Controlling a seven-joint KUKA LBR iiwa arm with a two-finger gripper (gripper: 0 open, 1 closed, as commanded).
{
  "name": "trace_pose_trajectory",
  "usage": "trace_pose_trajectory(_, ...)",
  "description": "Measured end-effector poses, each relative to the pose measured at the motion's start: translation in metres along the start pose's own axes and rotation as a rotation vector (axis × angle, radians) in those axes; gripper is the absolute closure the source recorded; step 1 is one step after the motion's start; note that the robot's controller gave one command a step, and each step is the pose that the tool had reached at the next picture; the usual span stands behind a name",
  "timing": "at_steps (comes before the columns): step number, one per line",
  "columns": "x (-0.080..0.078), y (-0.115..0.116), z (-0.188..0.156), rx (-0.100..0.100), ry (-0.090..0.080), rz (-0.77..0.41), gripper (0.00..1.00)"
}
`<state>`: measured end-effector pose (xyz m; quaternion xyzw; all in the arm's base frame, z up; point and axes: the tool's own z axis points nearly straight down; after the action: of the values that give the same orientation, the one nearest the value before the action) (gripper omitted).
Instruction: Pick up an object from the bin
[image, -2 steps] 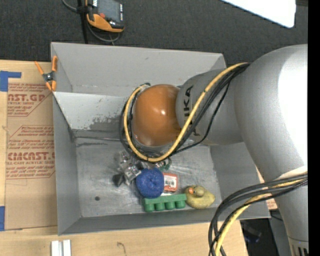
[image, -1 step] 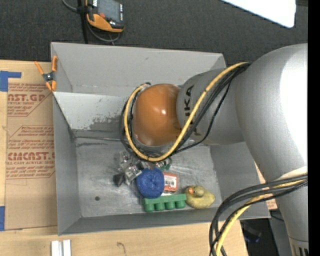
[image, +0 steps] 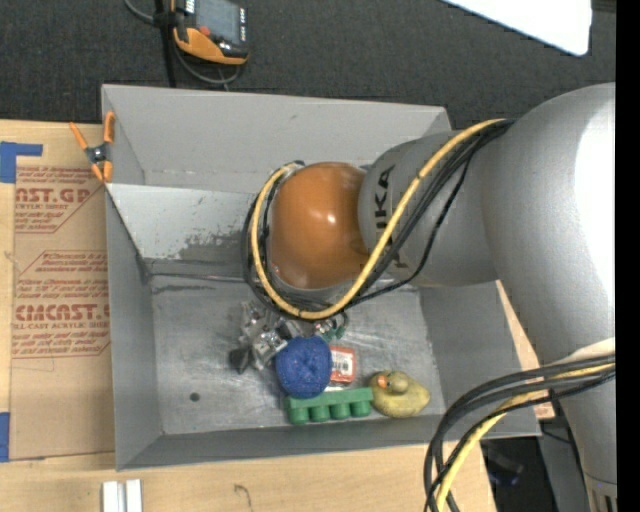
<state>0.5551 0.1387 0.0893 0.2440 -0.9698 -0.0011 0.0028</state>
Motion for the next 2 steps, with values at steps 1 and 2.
trace_pose_trajectory(1, -0.001, 0.000, -0.020, 0.002, -0.004, 0.000, 1.00)
trace_pose_trajectory(2, -0.002, 0.000, -0.034, 0.003, -0.008, 0.000, 1.00)
